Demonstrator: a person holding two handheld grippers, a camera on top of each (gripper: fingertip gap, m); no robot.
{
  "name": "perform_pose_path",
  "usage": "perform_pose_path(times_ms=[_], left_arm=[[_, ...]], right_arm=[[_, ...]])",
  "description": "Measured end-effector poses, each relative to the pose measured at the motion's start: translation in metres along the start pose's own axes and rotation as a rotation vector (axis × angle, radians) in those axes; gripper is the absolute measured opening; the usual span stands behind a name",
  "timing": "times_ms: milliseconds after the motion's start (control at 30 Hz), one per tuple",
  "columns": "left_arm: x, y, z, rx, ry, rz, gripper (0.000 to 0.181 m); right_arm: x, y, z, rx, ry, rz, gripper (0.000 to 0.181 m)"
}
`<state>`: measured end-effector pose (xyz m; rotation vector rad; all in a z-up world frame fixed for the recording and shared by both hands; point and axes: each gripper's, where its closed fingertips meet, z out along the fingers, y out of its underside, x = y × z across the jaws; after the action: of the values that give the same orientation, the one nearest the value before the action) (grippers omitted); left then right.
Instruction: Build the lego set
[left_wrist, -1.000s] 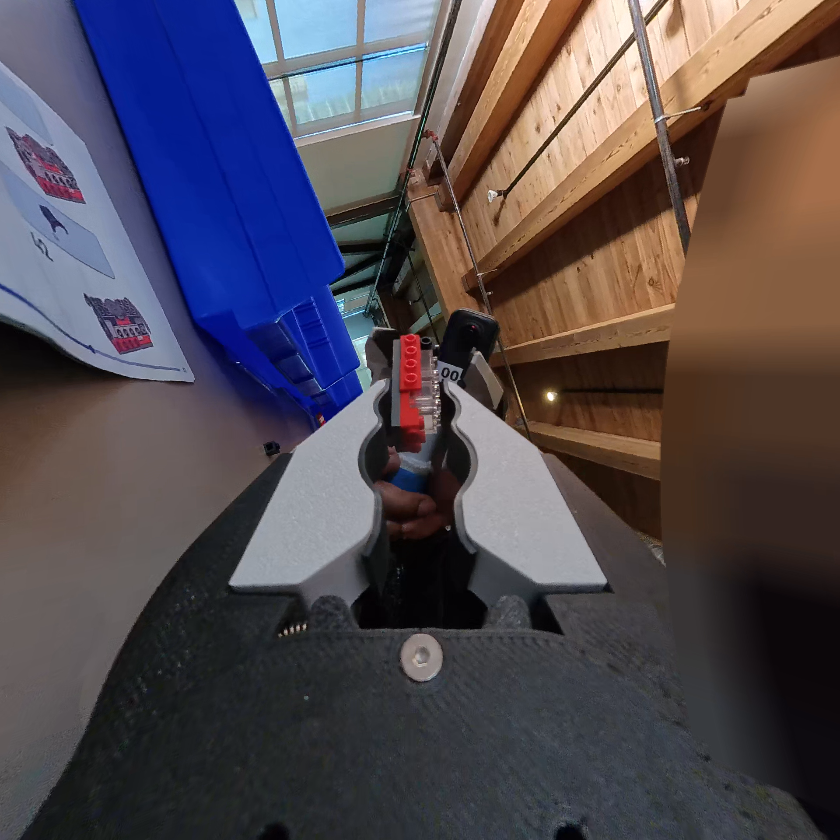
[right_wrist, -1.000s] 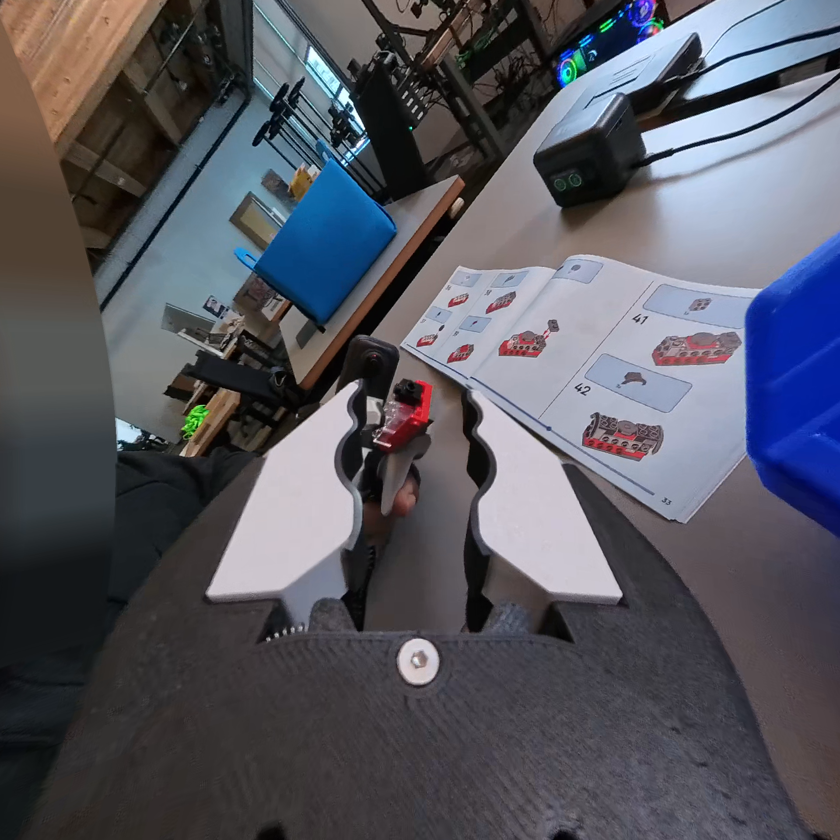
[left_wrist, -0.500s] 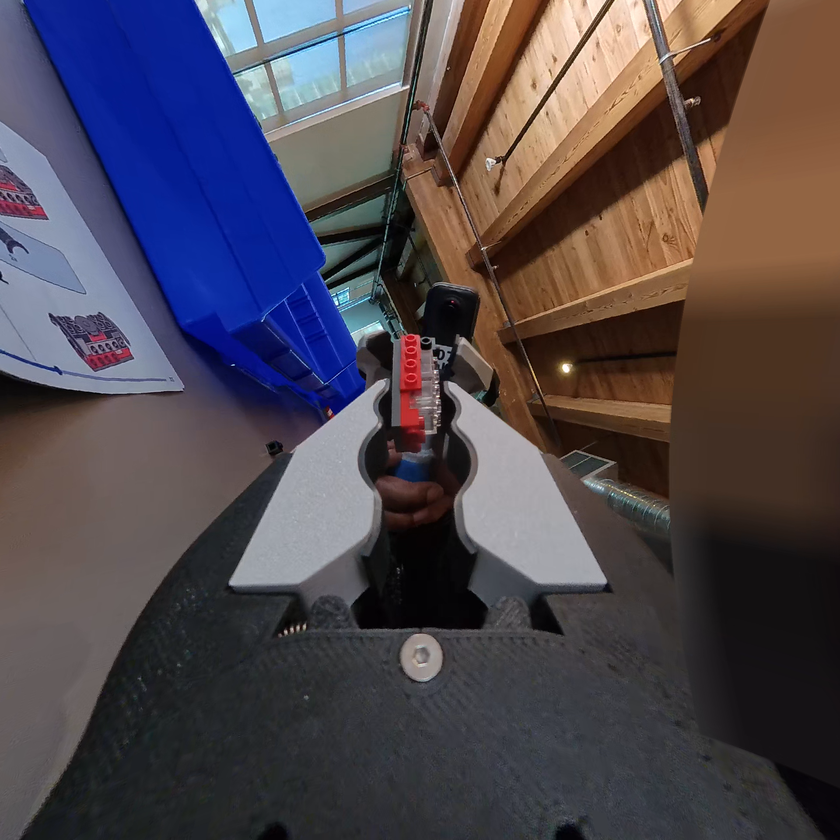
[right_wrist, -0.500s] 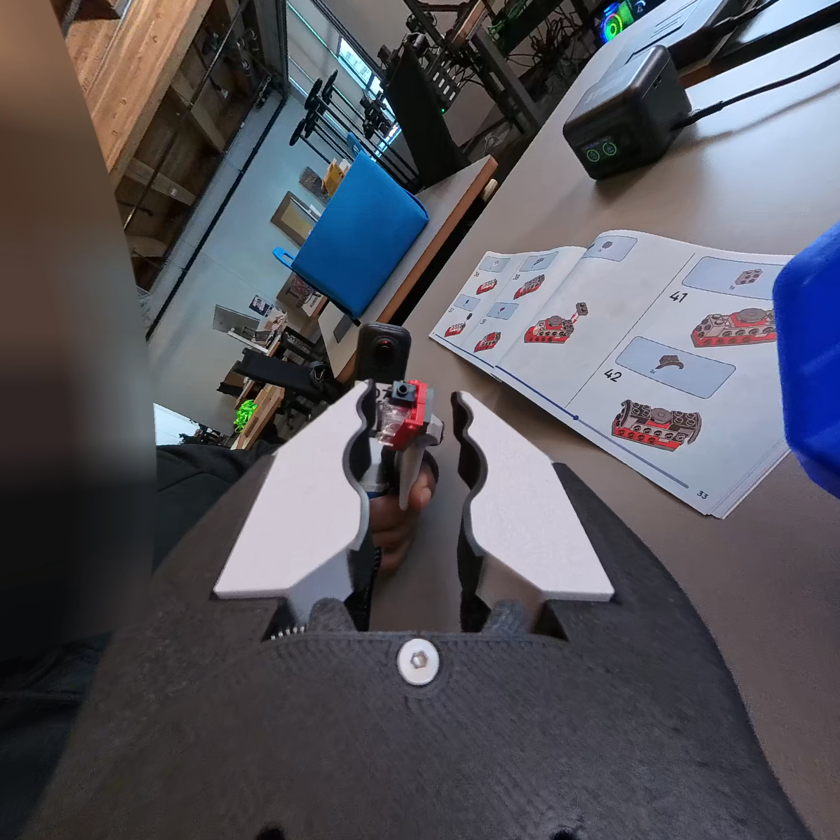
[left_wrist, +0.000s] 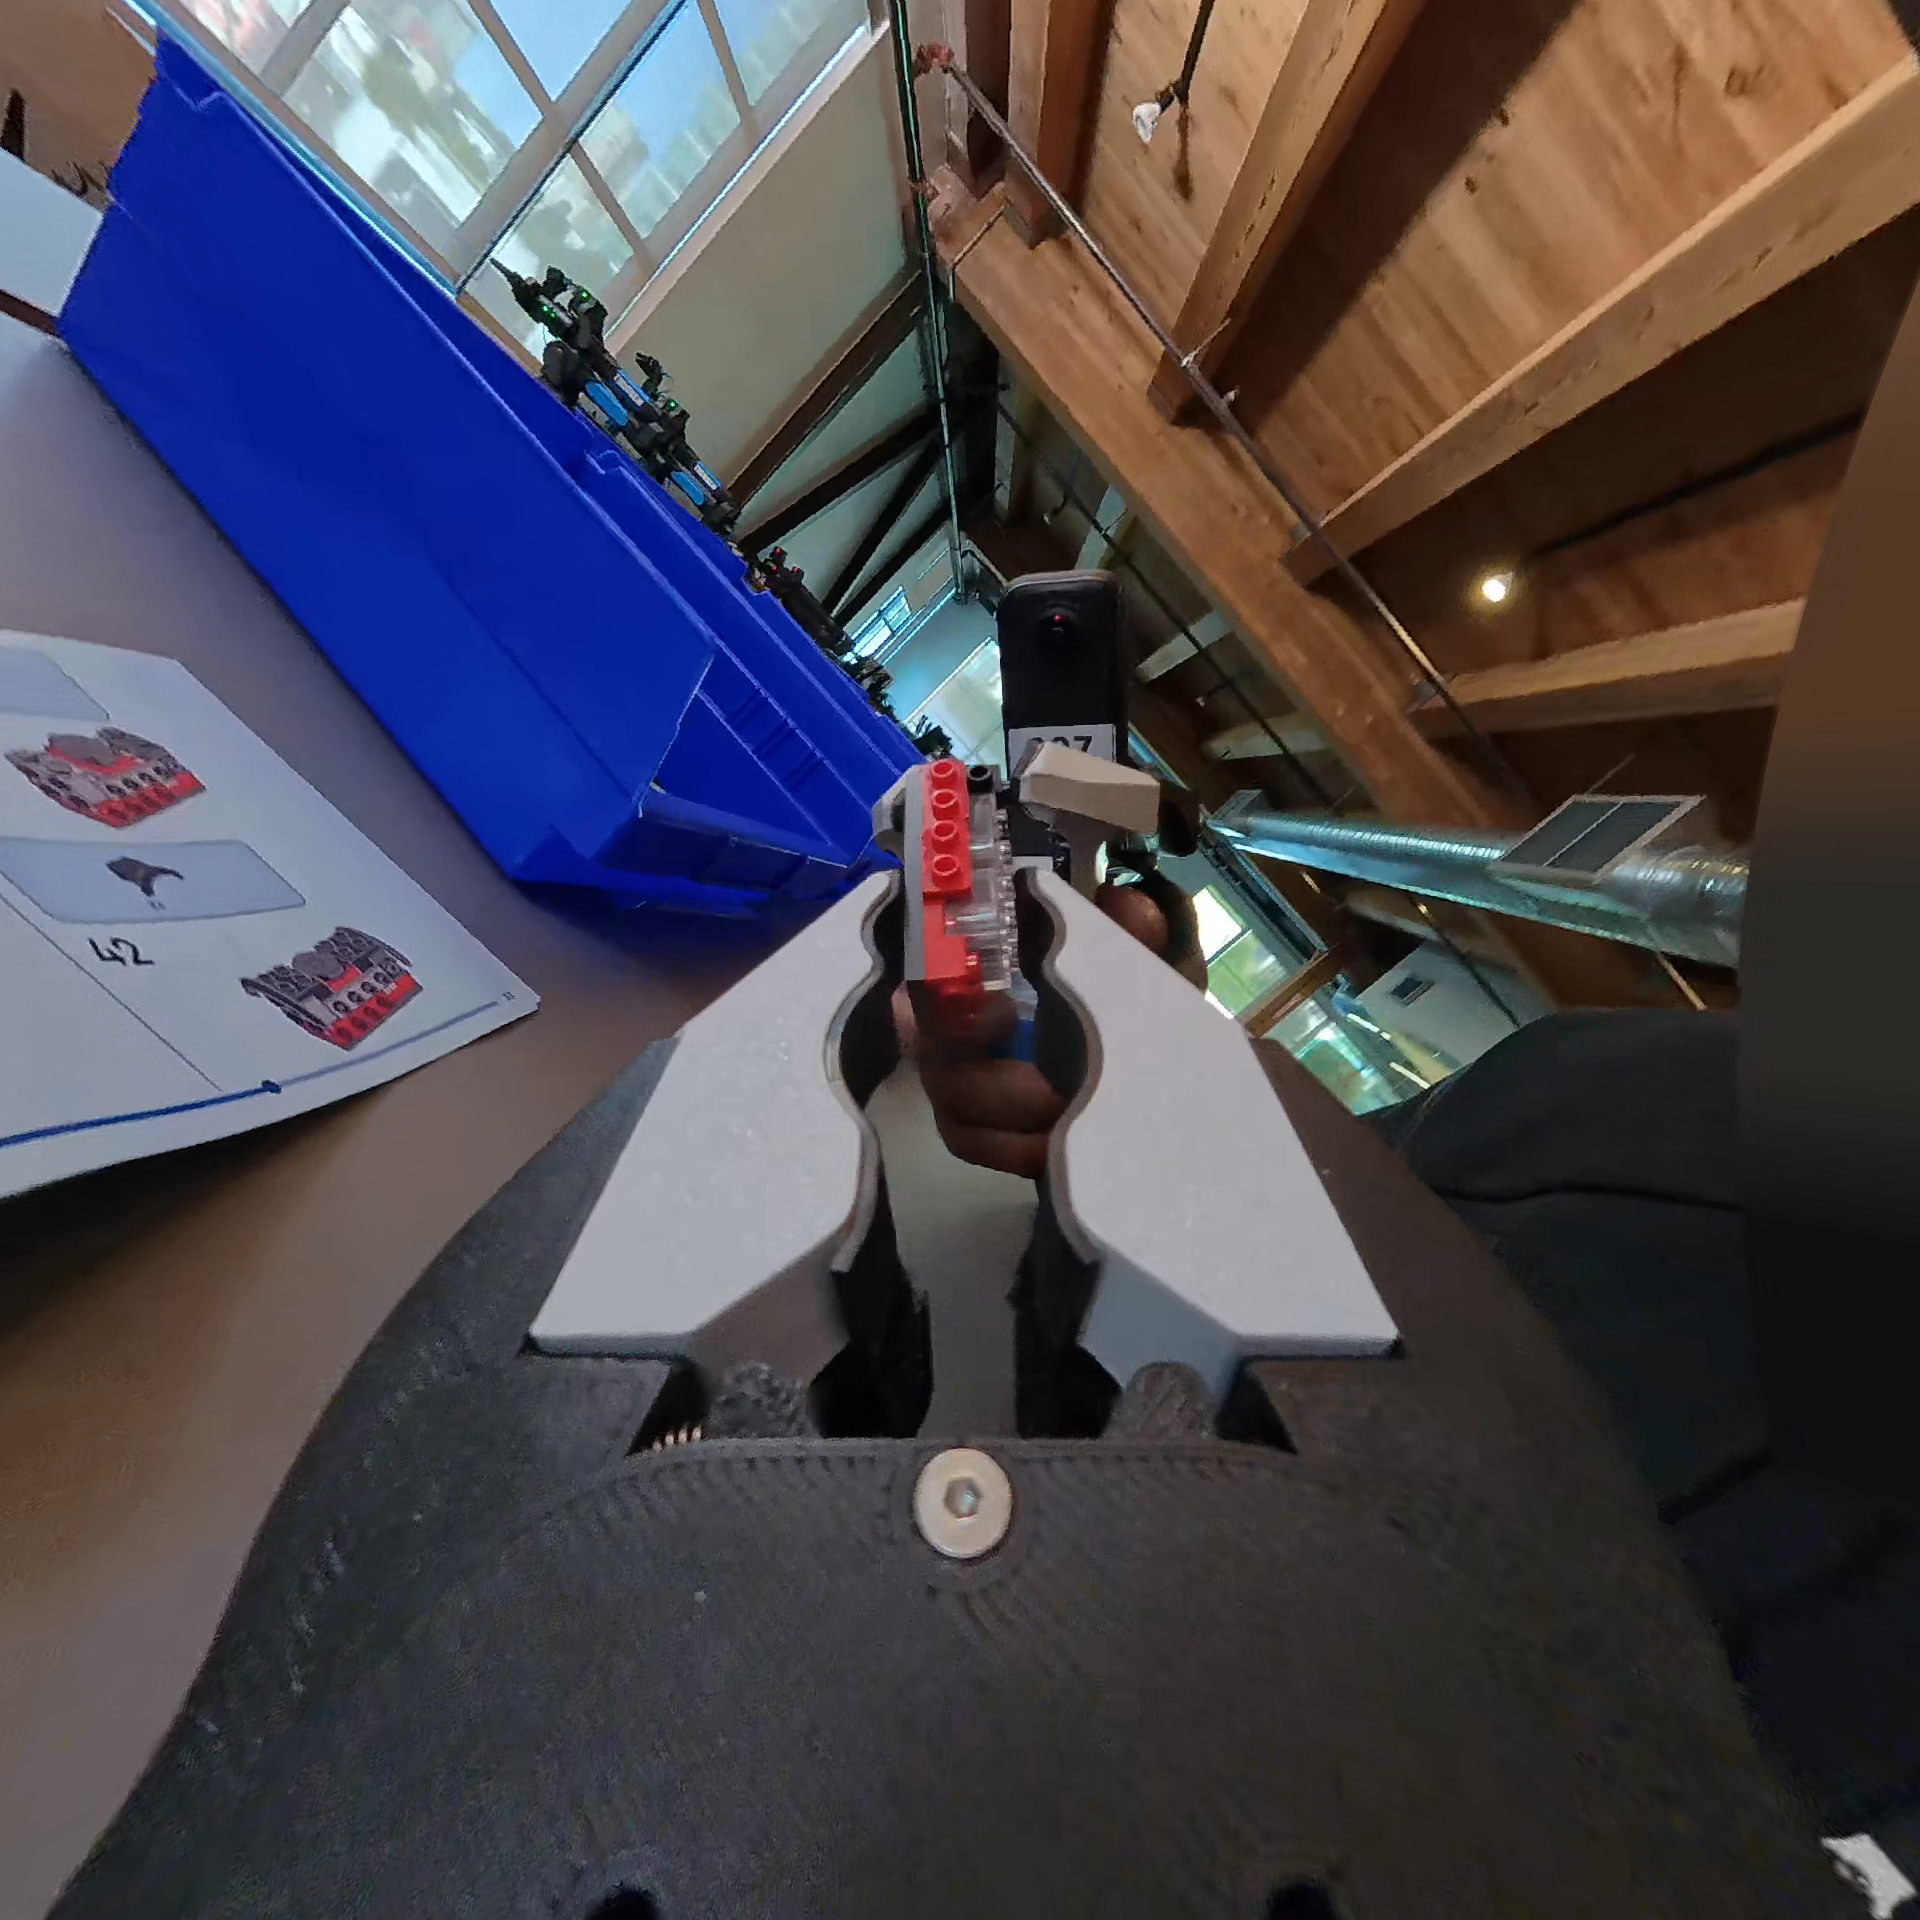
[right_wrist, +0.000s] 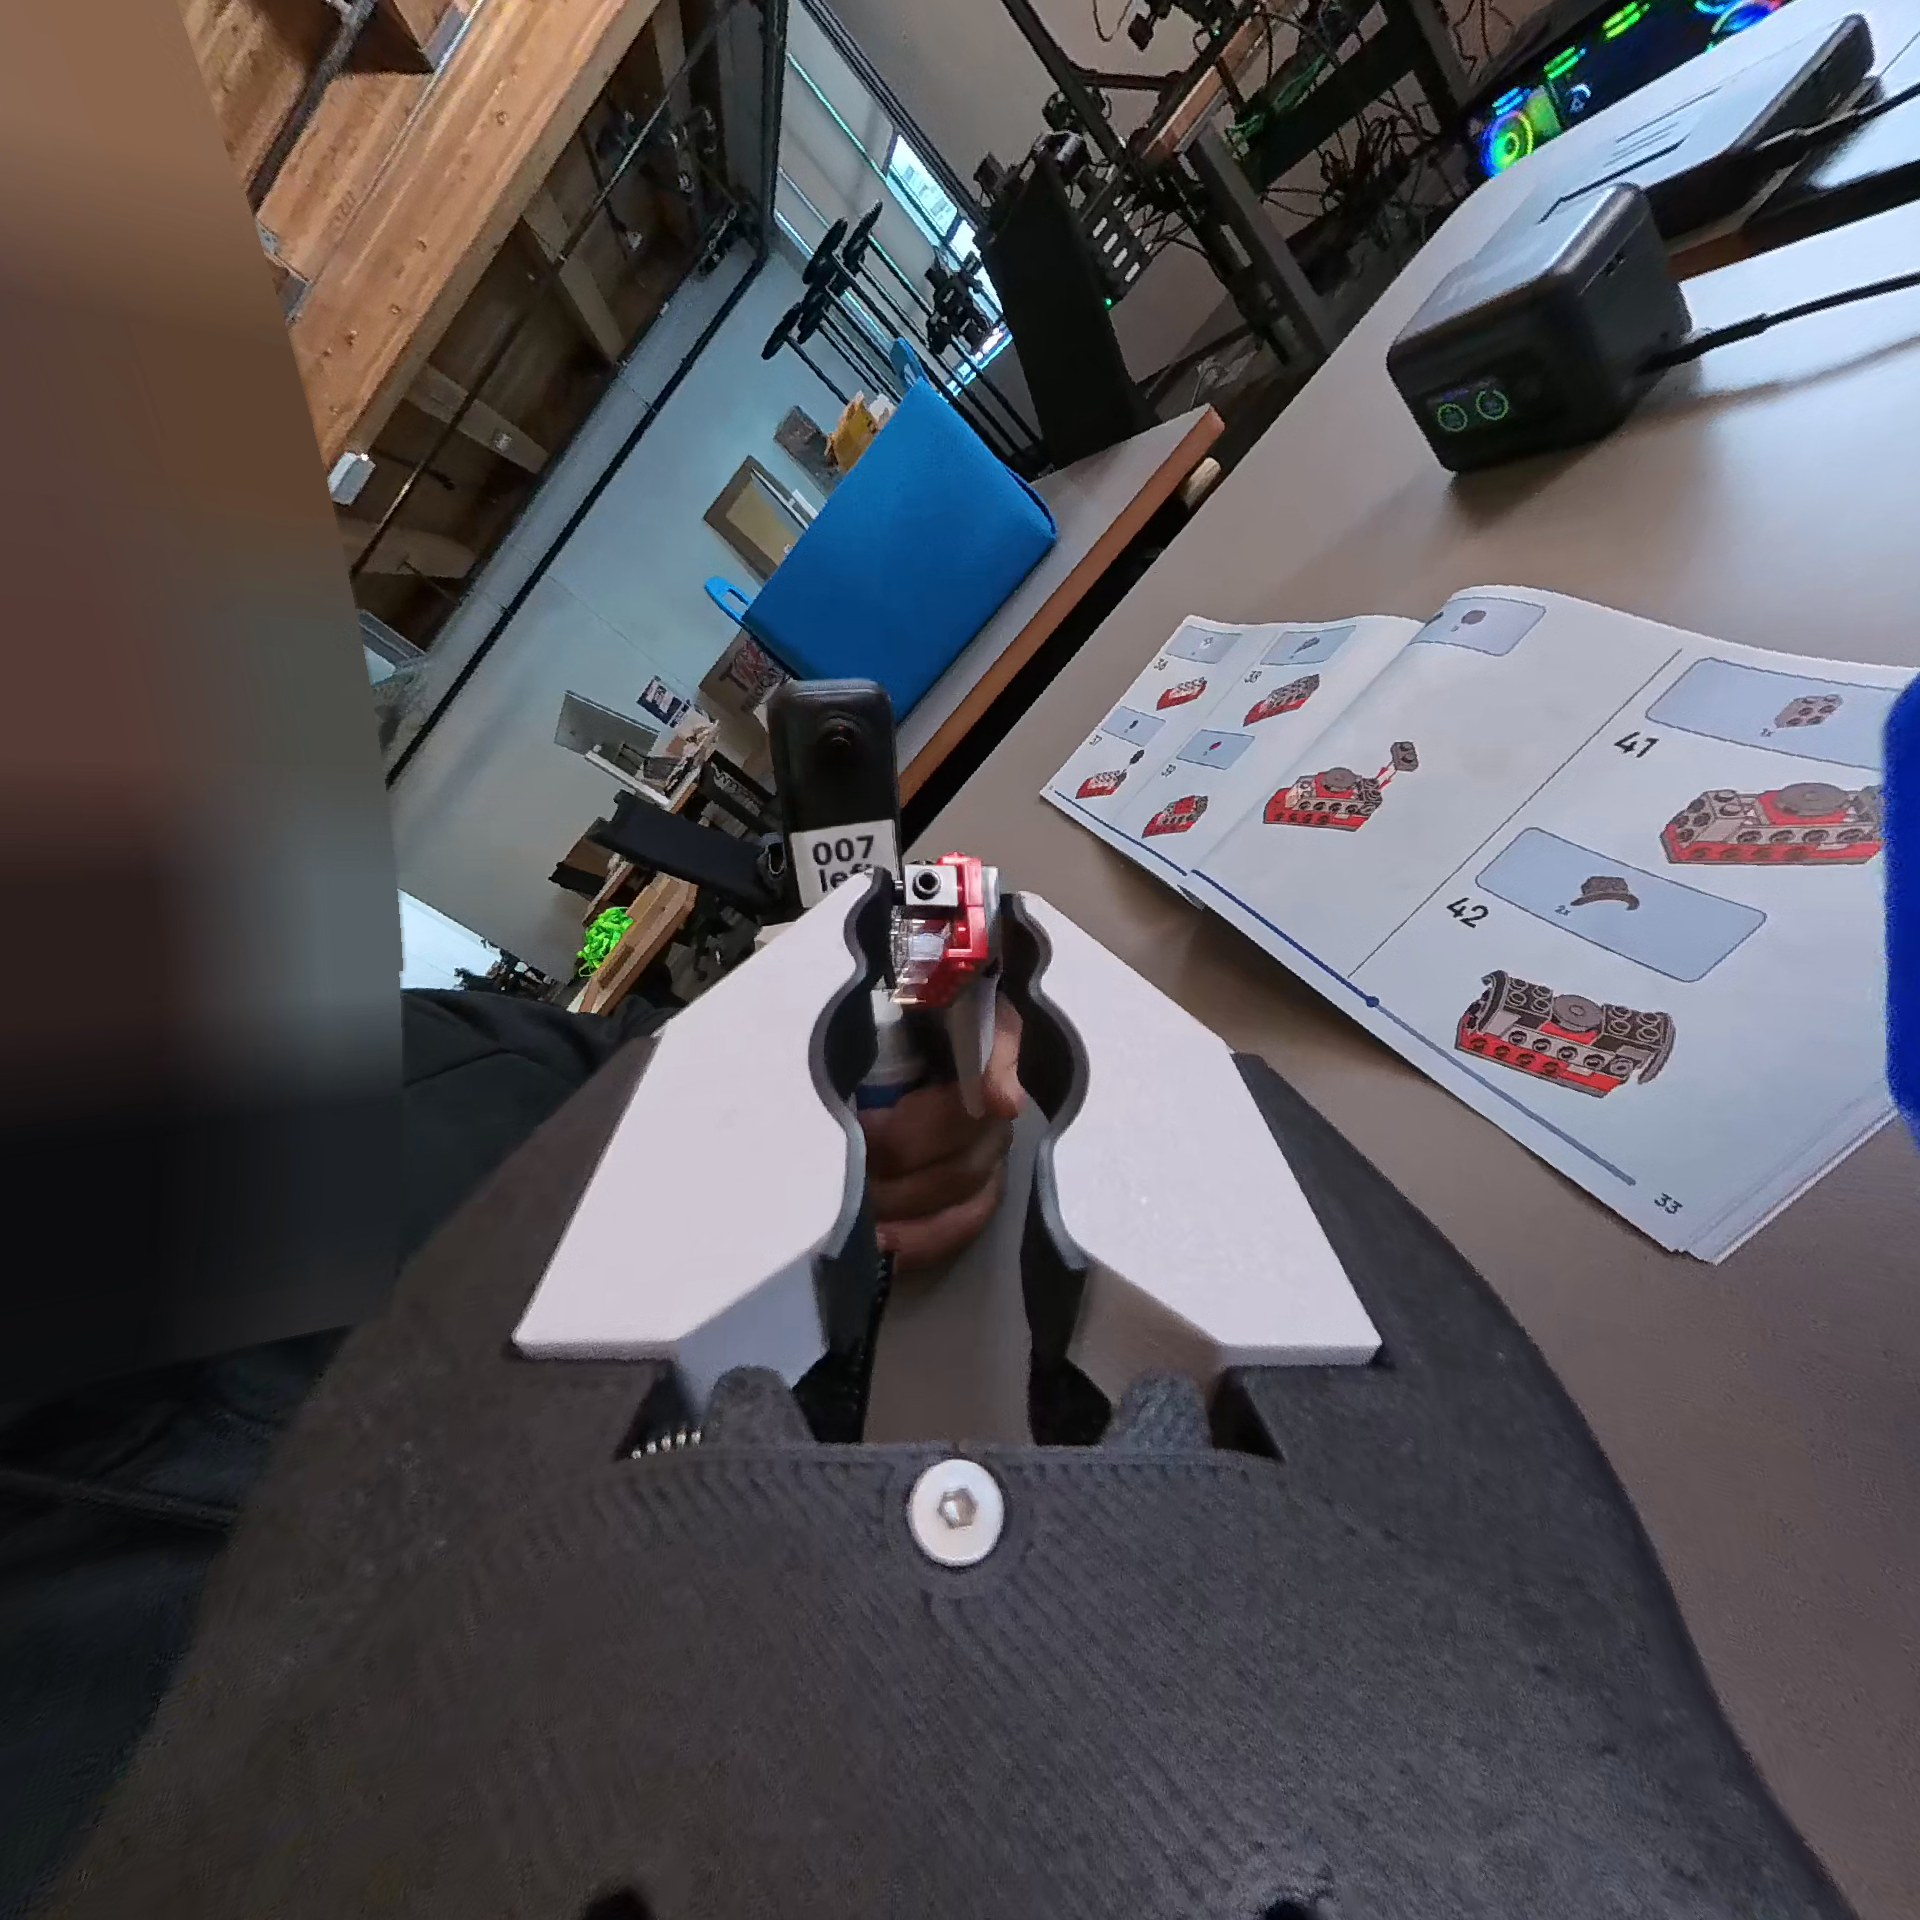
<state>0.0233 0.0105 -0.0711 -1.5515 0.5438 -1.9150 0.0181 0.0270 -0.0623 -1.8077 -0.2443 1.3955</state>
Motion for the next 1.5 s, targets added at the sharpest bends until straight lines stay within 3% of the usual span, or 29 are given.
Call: perform_pose_path(times_ms=[633, 1200, 1500], left_arm=[[0.003, 0.0, -0.001, -0.037, -0.013, 0.148, 0.021], [0.009, -0.002, -0.003, -0.069, -0.036, 0.416, 0.021], [0.01, -0.002, -0.003, -0.072, -0.002, 0.363, 0.019]], right_arm=[[-0.005, -0.002, 0.0, 0.026, -0.014, -0.08, 0.019], [-0.015, -0.003, 0.0, 0.048, -0.03, -0.242, 0.021], [-0.018, -0.002, 0.0, 0.039, -0.047, -0.28, 0.021]])
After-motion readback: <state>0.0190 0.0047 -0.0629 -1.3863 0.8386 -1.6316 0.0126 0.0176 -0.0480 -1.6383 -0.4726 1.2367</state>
